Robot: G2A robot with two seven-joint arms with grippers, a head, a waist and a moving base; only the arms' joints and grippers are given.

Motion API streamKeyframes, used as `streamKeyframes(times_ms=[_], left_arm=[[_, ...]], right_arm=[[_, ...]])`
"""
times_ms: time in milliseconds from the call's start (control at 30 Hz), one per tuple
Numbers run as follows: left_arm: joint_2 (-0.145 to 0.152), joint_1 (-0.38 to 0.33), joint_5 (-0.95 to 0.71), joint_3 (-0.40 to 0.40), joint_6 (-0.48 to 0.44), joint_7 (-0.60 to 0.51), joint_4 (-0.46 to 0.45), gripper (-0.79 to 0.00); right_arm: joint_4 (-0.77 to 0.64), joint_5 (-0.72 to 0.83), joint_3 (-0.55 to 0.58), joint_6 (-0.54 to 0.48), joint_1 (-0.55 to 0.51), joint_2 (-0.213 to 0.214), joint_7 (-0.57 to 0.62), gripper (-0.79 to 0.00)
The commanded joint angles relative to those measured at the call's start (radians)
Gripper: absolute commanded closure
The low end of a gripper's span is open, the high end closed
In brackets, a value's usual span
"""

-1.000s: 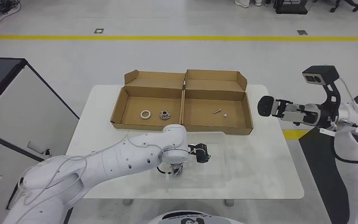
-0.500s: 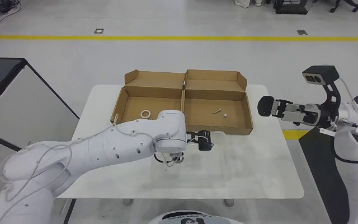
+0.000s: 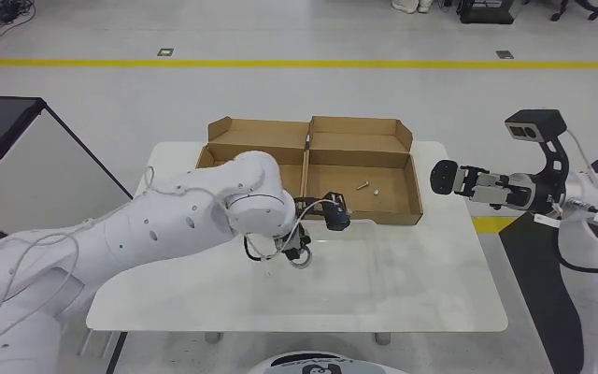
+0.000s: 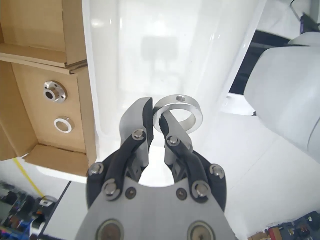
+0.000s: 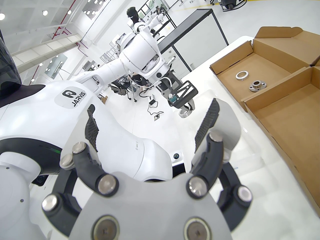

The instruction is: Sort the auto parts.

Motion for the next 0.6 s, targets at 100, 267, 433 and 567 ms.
streamKeyframes(times_ms=[100,267,433,567], left_arm=[[0.072,0.117,-0.07,-0.11,-0.127,0.16,0.032,0.0],[0.13,0.235,-0.138,-0.218,-0.244,0.31,0.056,0.0],[0.174,0.351,-0.193,-0.315,-0.414,0.454,0.089,0.0],[0.195,0.428,-0.221,-0.367,-0.53,0.549,0.1,0.0]], right_arm=[[0.0,0.0,0.0,0.0,0.0,0.0,0.0,-0.785],[0.0,0.0,0.0,0.0,0.0,0.0,0.0,-0.785],[0.0,0.0,0.0,0.0,0.0,0.0,0.0,-0.785],[0.0,0.0,0.0,0.0,0.0,0.0,0.0,-0.785]])
